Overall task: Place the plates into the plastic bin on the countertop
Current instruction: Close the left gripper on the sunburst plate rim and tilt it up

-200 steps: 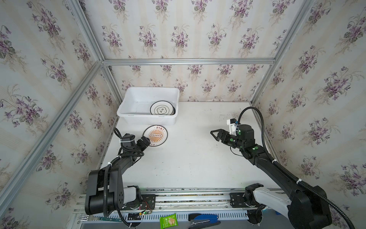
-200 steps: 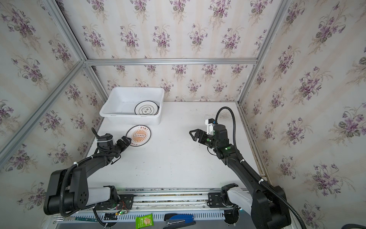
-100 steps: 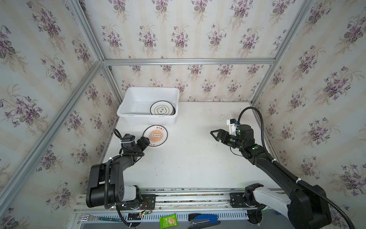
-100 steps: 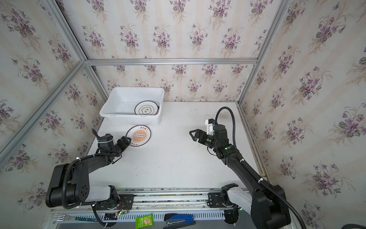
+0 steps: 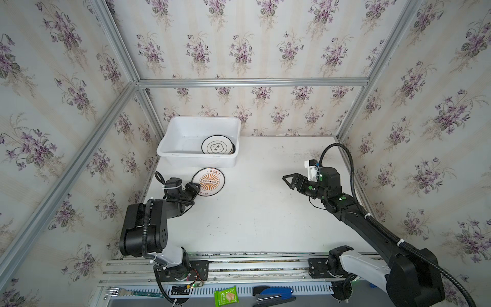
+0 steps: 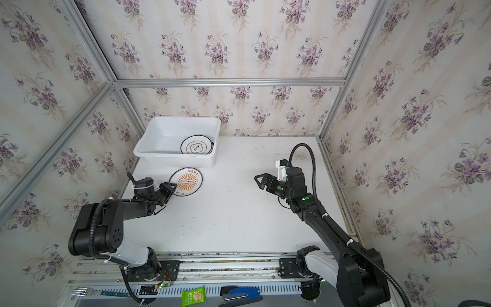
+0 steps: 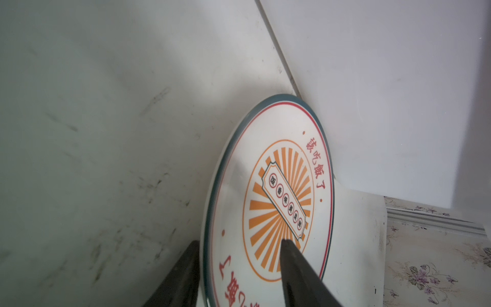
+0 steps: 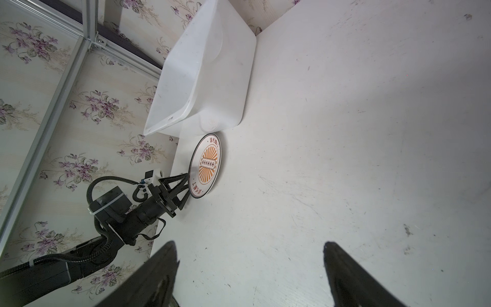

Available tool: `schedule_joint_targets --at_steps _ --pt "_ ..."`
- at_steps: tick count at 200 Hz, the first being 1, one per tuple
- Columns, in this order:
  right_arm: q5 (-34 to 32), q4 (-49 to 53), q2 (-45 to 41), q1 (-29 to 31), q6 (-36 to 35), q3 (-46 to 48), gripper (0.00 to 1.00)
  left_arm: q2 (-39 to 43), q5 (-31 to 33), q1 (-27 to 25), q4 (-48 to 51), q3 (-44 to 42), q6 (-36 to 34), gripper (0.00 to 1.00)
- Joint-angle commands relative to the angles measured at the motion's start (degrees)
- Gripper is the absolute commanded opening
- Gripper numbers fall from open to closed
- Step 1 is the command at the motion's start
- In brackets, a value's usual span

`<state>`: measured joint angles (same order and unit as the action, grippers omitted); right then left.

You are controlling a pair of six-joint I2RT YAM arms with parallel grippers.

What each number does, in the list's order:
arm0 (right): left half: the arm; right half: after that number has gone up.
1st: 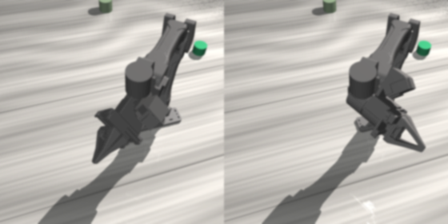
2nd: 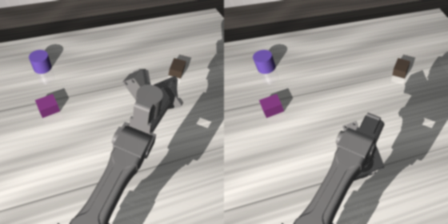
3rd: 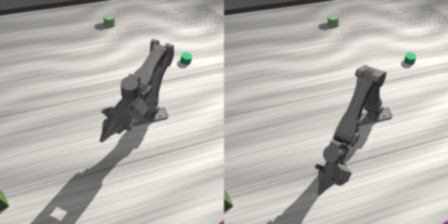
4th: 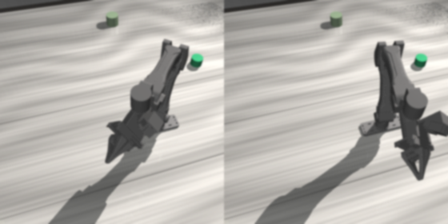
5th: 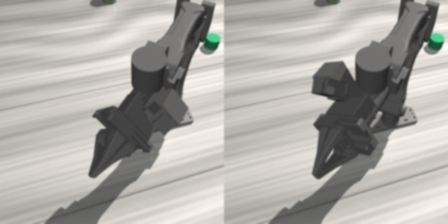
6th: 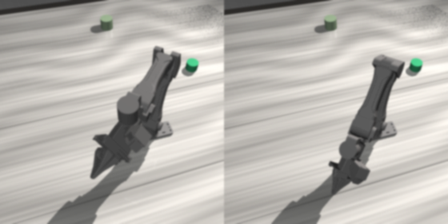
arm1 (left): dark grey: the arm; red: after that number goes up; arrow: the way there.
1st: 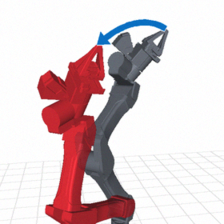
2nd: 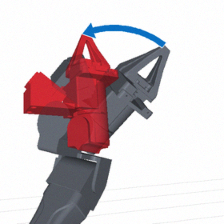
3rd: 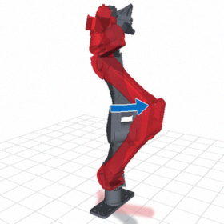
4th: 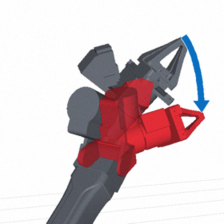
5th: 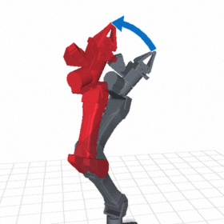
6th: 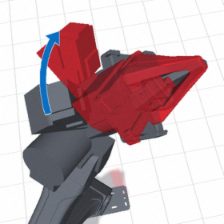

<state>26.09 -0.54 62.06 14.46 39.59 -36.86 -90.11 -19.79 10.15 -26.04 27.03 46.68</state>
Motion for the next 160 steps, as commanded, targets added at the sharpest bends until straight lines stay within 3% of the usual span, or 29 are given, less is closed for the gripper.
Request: schedule_joint_targets --at_steps 1,33,95,160 --pt "-0.77 -0.39 -0.1 -0.04 -0.38 -0.14 0.88 -0.67 -0.96 0.04 1.02 0.89 0.61 0.38" --pt "-0.96 -0.36 0.08 -0.04 -0.72 -0.1 0.88 -1.65 -1.68 0.04 1.09 1.84 0.43 0.21" --pt "-0.84 -0.83 0.47 -0.04 -0.75 -0.23 0.88 -1.04 -2.13 -0.02 0.82 1.19 0.35 0.05" --pt "-0.04 -1.95 1.71 -0.04 0.02 -0.32 0.88 0.48 -4.36 -0.44 -1.88 -0.3 2.45 0.0"
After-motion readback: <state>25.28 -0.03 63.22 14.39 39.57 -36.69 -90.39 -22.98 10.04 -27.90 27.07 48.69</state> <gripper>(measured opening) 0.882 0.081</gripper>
